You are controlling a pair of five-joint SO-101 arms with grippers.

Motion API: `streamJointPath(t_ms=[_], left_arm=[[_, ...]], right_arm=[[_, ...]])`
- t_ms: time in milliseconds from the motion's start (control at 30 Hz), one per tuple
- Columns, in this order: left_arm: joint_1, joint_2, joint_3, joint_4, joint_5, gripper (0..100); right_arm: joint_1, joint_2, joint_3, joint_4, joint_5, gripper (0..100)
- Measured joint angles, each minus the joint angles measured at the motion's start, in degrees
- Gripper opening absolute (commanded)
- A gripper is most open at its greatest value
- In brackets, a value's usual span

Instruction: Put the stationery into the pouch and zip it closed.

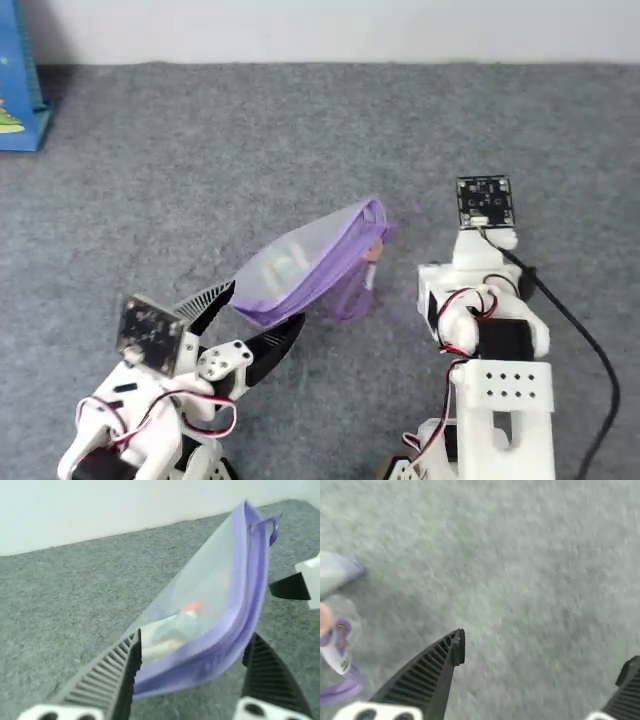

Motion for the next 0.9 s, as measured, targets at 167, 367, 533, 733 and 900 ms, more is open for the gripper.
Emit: streamJointPath(t_ms=[167, 367, 533, 733, 900], left_arm=[[0.0, -0.1, -4.6, 1.8, 0.7, 32], [-0.1, -0.2, -8.1, 1.8, 0.7, 32], [-0.5, -0.2, -8.1, 1.8, 0.7, 31], [-4.8, -0.2, -8.1, 2.3, 0.7, 31], [-15.0, -0.2, -8.1, 3.6, 0.7, 18]], right_arm=[[2.5, 0.0, -3.2, 8.1, 0.0, 45.6], [6.0, 0.0, -7.7, 12.9, -0.3, 45.6], [6.3, 0.0, -10.4, 17.9, -2.2, 42.4], [6.7, -3.7, -10.5, 22.0, -3.4, 4.6], [6.4, -14.3, -10.4, 22.2, -3.9, 11.0]])
